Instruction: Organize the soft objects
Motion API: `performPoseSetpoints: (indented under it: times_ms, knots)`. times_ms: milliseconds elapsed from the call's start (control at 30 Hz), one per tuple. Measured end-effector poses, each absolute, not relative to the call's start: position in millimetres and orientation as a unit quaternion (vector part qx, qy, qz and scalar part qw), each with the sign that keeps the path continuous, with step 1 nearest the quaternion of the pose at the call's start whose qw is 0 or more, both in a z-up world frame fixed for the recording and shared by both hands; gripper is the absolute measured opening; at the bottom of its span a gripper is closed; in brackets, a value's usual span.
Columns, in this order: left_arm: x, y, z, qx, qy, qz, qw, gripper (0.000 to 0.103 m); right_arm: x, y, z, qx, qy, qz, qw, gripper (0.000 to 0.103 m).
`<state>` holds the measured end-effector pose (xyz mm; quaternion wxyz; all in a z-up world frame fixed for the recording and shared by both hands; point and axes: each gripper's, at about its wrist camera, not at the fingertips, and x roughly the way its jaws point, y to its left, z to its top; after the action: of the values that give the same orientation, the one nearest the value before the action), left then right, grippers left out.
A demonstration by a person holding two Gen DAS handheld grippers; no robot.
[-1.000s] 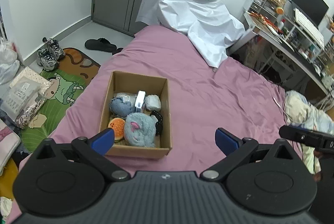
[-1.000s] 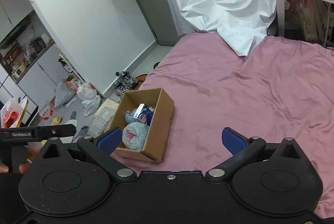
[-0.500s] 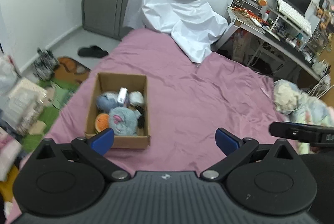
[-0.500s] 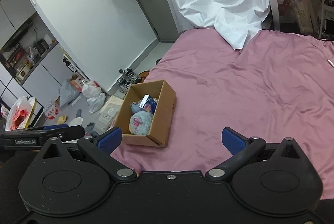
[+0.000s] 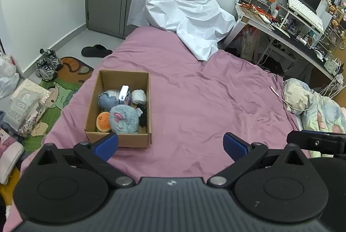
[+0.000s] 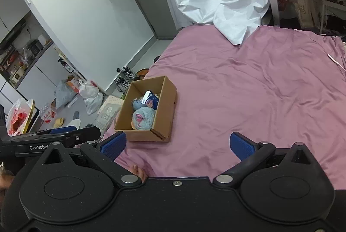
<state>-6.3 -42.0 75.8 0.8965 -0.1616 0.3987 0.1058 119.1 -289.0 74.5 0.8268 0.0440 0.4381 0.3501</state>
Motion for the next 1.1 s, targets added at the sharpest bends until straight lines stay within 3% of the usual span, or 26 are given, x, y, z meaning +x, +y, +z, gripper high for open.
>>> performPoseSetpoints:
  times_ms: [1100]
  knots:
    - [0, -56, 75, -0.145, 0.399, 0.123, 0.897, 0.102, 118, -306, 67, 0.056, 0.425, 0.345, 0.835, 0.103]
